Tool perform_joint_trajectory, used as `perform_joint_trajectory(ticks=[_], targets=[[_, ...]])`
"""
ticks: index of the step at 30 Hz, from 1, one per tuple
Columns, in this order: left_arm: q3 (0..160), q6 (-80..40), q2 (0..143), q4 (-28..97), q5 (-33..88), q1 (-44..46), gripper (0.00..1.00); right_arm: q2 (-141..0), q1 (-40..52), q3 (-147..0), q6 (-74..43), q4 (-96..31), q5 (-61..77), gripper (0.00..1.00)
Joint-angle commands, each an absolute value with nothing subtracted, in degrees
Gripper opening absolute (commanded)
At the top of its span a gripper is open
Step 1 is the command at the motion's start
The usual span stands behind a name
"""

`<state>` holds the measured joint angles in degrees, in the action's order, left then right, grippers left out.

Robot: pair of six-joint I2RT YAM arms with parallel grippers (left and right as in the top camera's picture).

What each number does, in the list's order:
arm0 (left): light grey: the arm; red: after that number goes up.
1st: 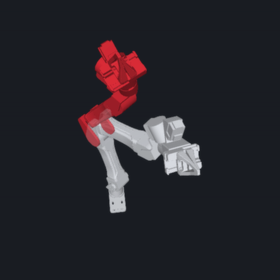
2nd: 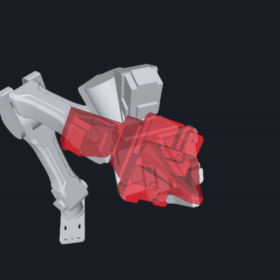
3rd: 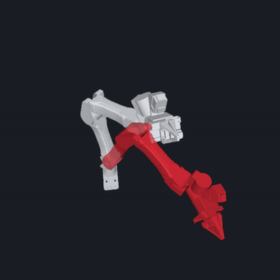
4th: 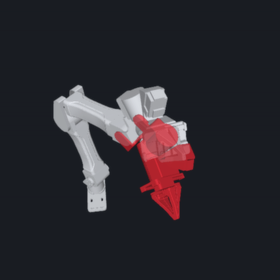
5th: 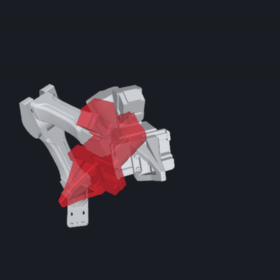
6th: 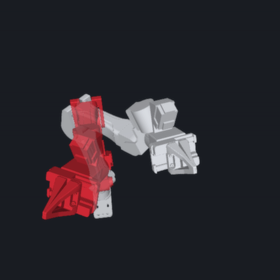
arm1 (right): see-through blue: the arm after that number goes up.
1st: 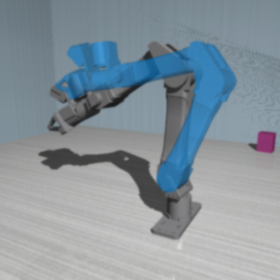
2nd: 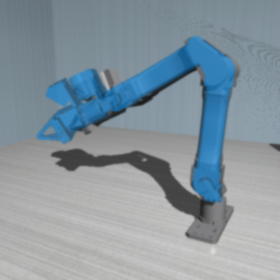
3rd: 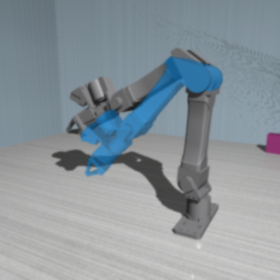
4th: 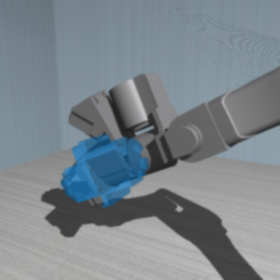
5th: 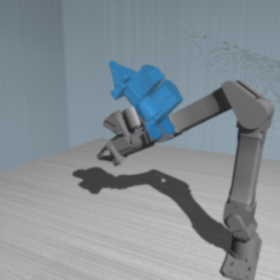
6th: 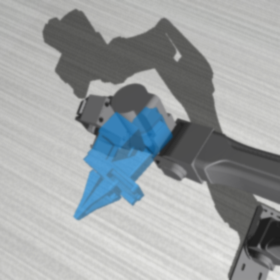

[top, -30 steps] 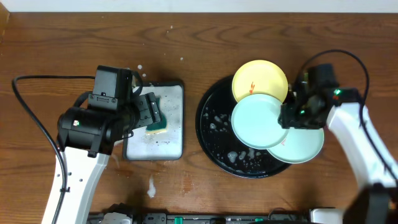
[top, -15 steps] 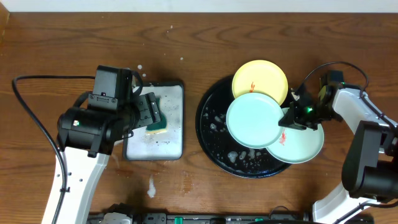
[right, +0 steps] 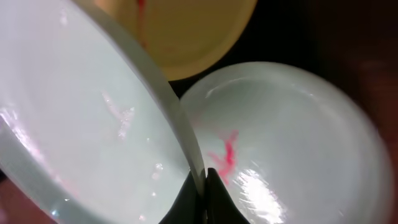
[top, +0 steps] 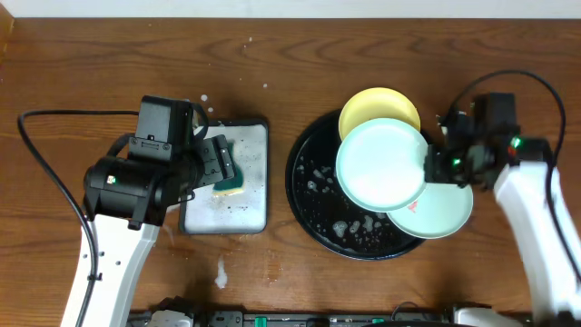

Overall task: Clean dirty plates on tray and stack at the side
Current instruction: 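Lift the pale green plate and carry it right off the tray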

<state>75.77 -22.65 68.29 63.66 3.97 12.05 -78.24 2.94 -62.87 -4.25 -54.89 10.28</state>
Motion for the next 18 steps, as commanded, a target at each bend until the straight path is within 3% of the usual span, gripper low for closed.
perform_joint_trajectory(ticks=[1, 5, 12, 18], targets=[[76.07, -22.52, 68.14, 63.81, 3.88, 11.86, 0.83, -70.96, 13.17, -63.11, -11.9, -56.12, -13.69, 0.01], [76.07, -22.52, 68.14, 63.81, 3.88, 11.86, 0.83, -65.45, 30.85, -63.11, -17.87, -57.52, -37.45, 0.01], [76.07, -22.52, 68.14, 63.83, 3.88, 11.86, 0.83, -68.07, 55.86, -63.11, -16.23, -58.06, -63.72, 0.01], [76.07, -22.52, 68.14, 63.83, 3.88, 11.86, 0.83, -73.3, 63.48, -63.11, -15.31, -58.08, -71.66, 0.01]])
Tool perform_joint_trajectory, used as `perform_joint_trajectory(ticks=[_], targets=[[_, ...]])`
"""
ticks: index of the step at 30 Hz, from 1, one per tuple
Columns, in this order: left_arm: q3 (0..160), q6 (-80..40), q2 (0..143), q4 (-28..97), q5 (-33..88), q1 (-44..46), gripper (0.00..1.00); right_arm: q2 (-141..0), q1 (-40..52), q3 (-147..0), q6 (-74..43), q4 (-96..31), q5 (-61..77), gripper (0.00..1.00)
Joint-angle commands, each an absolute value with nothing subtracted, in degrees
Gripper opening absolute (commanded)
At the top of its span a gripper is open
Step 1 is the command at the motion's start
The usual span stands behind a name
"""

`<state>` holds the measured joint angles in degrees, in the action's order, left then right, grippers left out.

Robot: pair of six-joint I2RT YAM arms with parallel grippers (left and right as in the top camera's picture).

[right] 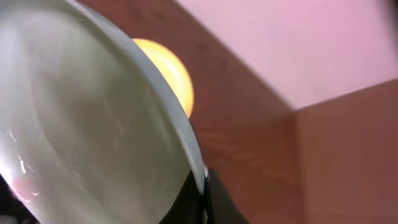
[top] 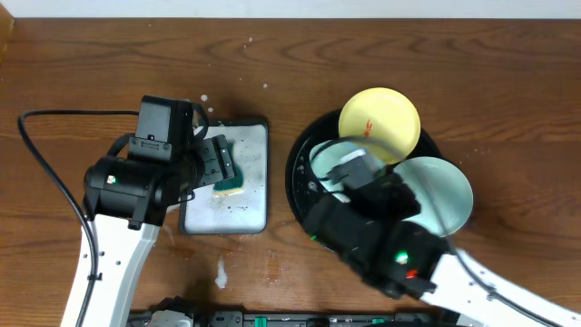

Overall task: Clean dirty plates on tray and stack at the side
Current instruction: 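Lift the pale green plate and carry it right off the tray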

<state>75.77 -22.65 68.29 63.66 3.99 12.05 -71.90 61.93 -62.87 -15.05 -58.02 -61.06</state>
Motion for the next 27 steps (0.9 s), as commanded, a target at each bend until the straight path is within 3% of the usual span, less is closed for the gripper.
perform_joint_trajectory(ticks=[1, 19, 23, 27], targets=[[76.07, -22.52, 68.14, 63.83, 3.88, 11.86, 0.83, -73.84, 63.66, -63.11, -15.31, -58.06, -71.75, 0.01], [76.07, -22.52, 68.14, 63.83, 3.88, 11.86, 0.83, -74.81, 62.74, -63.11, -19.53, -57.87, -70.61, 0.01], [76.07, -22.52, 68.14, 63.83, 3.88, 11.86, 0.83, -74.39, 54.43, -63.16, -25.3, -57.54, -58.24, 0.01], [76.07, -22.52, 68.14, 63.83, 3.88, 11.86, 0.83, -73.25, 37.69, -63.46, -24.05, -55.81, -33.95, 0.01]])
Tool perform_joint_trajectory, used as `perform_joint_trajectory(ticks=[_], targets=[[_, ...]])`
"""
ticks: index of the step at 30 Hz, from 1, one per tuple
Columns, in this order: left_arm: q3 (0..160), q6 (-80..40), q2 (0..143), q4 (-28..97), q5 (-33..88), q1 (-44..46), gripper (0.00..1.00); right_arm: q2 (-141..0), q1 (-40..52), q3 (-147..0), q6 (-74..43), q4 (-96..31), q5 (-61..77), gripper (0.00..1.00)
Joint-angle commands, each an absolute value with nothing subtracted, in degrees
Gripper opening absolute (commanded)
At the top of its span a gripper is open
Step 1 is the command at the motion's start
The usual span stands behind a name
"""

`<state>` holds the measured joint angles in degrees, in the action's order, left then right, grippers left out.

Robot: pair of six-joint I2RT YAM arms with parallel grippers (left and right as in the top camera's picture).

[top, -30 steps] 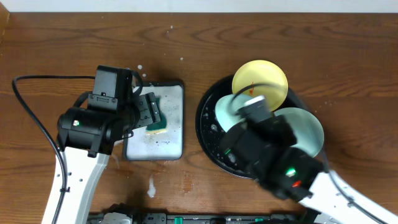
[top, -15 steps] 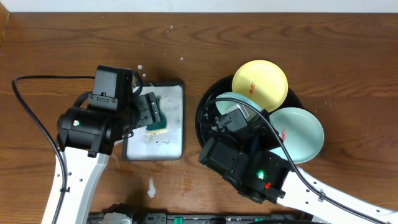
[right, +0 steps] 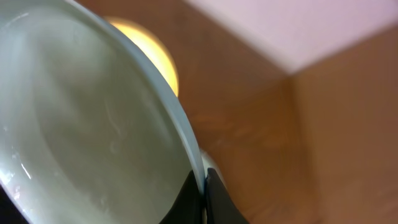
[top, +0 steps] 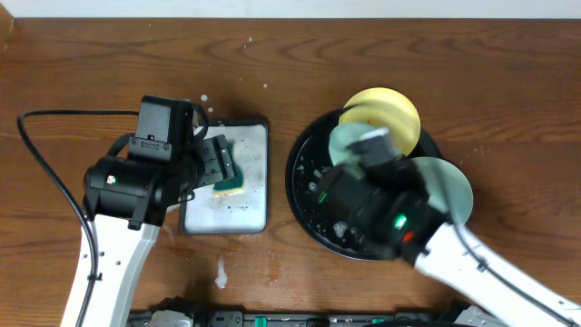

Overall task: Clean dirty plates on tray and stack at the side
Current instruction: 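Lift the pale green plate and carry it right off the tray, then set the pale green plate on the table right of the tray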

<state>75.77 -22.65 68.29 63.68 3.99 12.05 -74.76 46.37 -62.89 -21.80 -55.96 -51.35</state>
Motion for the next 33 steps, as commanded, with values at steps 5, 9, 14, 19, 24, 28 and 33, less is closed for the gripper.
perform_joint_trajectory(ticks=[5, 9, 14, 19, 24, 28, 33], targets=[[76.07, -22.52, 68.14, 63.83, 3.88, 11.86, 0.83, -73.08, 8.82, -63.92, -13.08, -52.1, 2.39, 0.01], [76.07, -22.52, 68.14, 63.83, 3.88, 11.86, 0.83, -75.2, -13.52, -63.9, -11.77, -49.1, 23.11, 0.01], [76.07, -22.52, 68.14, 63.81, 3.88, 11.86, 0.83, -82.61, -34.87, -63.9, -15.57, -45.6, 25.45, 0.01], [76.07, -22.52, 68.14, 63.83, 3.88, 11.86, 0.83, -92.23, -47.03, -63.9, -18.76, -43.53, 23.38, 0.01], [76.07, -22.52, 68.14, 63.83, 3.88, 11.86, 0.83, -100.14, -51.99, -63.9, -18.81, -41.67, 18.61, 0.01], [76.07, -22.52, 68.14, 63.83, 3.88, 11.86, 0.83, -101.62, -52.86, -63.94, -16.08, -40.1, 19.49, 0.17], [76.07, -22.52, 68.14, 63.83, 3.88, 11.86, 0.83, -95.92, -50.57, -64.14, -10.04, -40.21, 36.62, 0.44]])
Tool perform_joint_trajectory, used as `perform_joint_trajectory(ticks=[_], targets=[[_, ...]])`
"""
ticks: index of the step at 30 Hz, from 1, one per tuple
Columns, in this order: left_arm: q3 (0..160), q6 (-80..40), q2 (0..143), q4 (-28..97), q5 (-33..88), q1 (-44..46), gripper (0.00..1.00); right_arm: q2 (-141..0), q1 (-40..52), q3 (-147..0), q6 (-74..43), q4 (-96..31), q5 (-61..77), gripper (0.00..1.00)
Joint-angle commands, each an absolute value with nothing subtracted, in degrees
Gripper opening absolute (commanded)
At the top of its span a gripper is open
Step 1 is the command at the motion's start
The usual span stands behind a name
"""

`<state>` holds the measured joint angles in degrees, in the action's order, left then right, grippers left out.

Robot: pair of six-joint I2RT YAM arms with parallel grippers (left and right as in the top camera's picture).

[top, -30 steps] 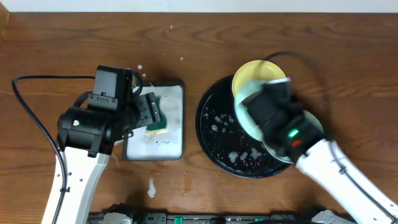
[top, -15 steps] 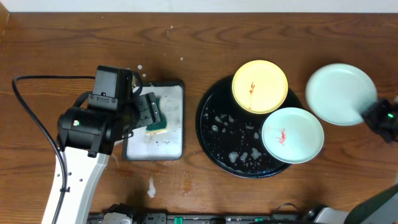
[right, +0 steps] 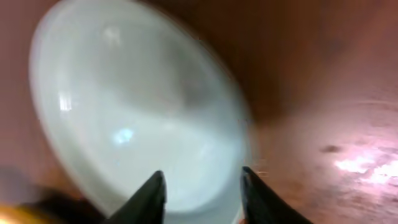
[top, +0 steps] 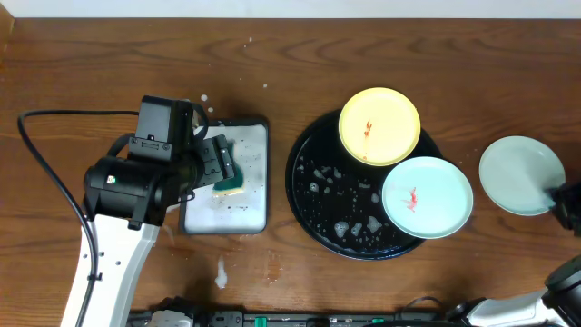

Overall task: Clean dirty plates on tray and stack at the side
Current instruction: 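Set the pale green plate on the table right of the tray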

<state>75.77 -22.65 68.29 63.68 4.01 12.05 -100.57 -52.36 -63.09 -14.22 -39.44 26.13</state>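
A clean pale plate (top: 520, 174) (right: 137, 106) lies on the wood to the right of the black tray (top: 313, 145). My right gripper (top: 567, 202) (right: 202, 173) is open at the plate's near rim, jaws apart, holding nothing. On the tray sit a yellow plate (top: 379, 125) and a pale blue plate (top: 427, 196), both marked with red smears. My left gripper (top: 218, 162) rests over the yellow-green sponge (top: 230, 186) in the small grey tray (top: 254, 195). Its grip is hidden from above.
Foam and water drops cover the black tray's bare left part (top: 331, 195). A wet patch (top: 221, 271) lies on the table in front of the grey tray. The left arm's cable (top: 45, 168) loops over the left side.
My right gripper was shut on the pale plate's rim above the tray. Now that plate lies on the table right of the tray and the gripper is open. The left arm has not moved.
My right gripper first held the pale plate by its rim over the tray and the two smeared plates. At the two later moments the arm reached across the tray with the plate still gripped. The plate now rests at the right side, released.
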Motion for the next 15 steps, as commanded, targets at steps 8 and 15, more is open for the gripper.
perform_joint_trajectory(ticks=[8, 15], targets=[[76.07, -22.52, 68.14, 63.83, 3.88, 11.86, 0.83, -84.27, -32.82, -64.03, -7.62, -53.82, 28.32, 0.52], [76.07, -22.52, 68.14, 63.83, 3.88, 11.86, 0.83, -86.06, -16.1, -62.57, -8.71, -55.27, -5.21, 0.66]])
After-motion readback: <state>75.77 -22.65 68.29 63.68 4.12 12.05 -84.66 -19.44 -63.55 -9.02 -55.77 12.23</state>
